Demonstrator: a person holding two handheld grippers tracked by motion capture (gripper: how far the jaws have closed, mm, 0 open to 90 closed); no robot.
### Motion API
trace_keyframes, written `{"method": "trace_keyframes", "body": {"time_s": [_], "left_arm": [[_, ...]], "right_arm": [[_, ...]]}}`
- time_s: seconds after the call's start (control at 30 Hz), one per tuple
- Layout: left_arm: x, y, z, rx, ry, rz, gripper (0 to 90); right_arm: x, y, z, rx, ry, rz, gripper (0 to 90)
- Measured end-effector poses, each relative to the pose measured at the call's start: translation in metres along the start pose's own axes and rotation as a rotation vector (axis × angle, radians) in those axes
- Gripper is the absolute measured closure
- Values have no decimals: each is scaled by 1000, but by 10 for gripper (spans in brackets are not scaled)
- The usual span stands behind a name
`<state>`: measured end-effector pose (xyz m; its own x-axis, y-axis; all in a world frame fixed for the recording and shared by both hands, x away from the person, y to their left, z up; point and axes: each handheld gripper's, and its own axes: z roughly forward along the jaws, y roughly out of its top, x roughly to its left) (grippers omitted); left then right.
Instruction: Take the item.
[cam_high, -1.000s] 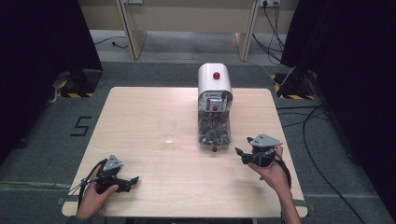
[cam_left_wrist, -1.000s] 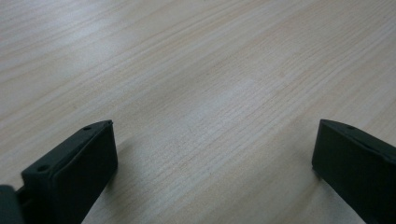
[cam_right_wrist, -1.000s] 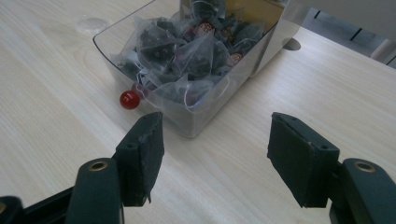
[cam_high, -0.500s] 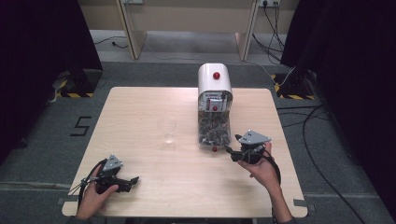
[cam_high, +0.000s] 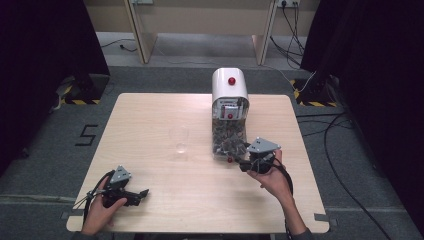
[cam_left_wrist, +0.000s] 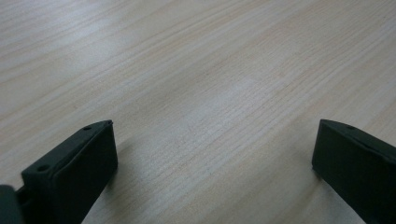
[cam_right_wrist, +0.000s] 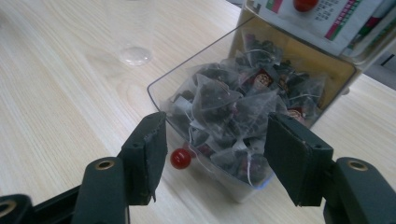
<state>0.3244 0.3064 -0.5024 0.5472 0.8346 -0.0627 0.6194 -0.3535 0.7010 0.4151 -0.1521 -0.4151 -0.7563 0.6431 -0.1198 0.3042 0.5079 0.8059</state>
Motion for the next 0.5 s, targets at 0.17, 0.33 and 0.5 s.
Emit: {"method": "trace_keyframes", "body": {"time_s": [0.17, 0.33, 0.5], "left_arm": [[0, 0, 0, 0, 0, 0, 0], [0, 0, 0, 0, -1, 0, 0], [0, 0, 0, 0, 0, 0, 0]], "right_arm": [[3, 5, 6, 1, 11, -14, 400], [4, 12, 9, -12, 15, -20, 400], [7, 21, 15, -22, 27, -33, 399]]}}
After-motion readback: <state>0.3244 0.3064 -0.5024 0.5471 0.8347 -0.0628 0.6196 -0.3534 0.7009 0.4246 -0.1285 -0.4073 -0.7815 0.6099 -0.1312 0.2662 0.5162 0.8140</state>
